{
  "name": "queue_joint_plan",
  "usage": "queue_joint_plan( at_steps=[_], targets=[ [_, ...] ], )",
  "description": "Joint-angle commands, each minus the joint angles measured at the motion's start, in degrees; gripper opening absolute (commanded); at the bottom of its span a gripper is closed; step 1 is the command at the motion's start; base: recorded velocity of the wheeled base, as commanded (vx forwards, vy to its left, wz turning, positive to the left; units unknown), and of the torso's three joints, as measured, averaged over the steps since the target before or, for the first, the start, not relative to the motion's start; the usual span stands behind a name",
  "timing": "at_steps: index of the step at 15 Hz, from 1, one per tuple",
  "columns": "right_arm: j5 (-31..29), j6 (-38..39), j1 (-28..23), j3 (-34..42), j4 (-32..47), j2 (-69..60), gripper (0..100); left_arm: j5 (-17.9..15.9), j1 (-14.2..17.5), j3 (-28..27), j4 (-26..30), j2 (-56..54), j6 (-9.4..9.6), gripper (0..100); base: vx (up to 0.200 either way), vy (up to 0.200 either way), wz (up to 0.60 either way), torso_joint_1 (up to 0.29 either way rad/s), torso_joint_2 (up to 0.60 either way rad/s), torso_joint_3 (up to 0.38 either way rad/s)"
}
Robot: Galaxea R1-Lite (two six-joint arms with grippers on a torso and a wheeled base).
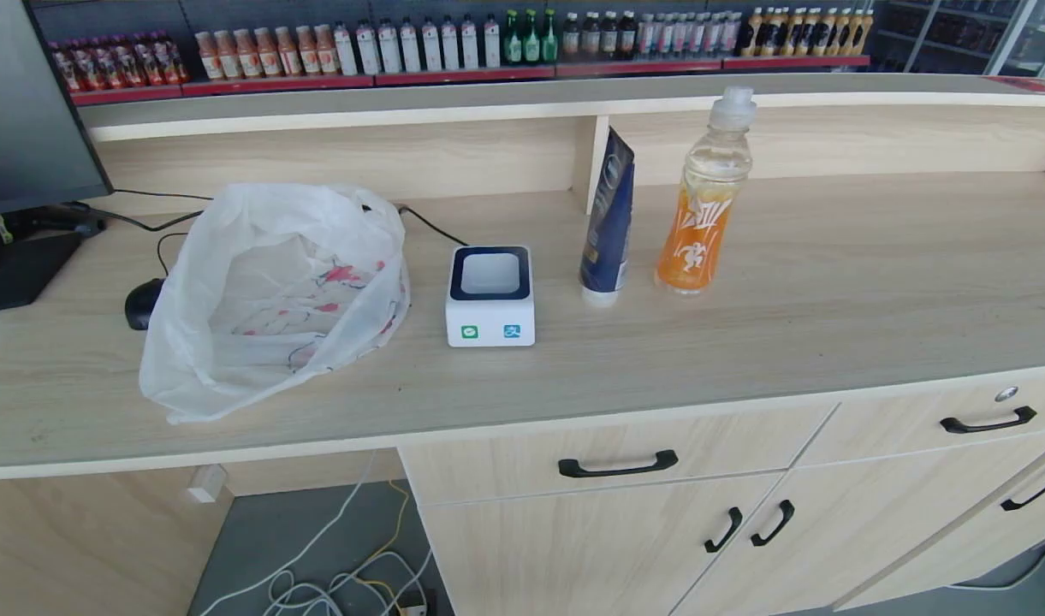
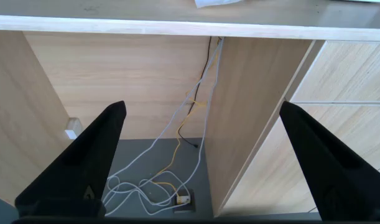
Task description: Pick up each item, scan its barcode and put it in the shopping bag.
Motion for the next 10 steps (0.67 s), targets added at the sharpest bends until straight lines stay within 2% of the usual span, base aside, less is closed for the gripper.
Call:
queue_joint_plan(
  at_steps=[1, 4, 10],
  targets=[
    [1.46, -1.22, 0.00, -5.49, -0.27, 8.11, 100, 0.02, 0.00, 0.00, -0.02, 0.00, -0.01, 100, 0.000, 0.000, 0.00, 0.000, 0.00, 0.000],
    [5.06, -3.07, 0.00, -10.59, -1.15, 13.56, 100, 0.02, 0.00, 0.00, -0.02, 0.00, -0.01, 100, 0.000, 0.000, 0.00, 0.000, 0.00, 0.000],
    [7.44, -6.67, 1.14, -12.79, -6.16, 19.71, 100, 0.02, 0.00, 0.00, -0.02, 0.00, -0.01, 100, 0.000, 0.000, 0.00, 0.000, 0.00, 0.000]
  ],
)
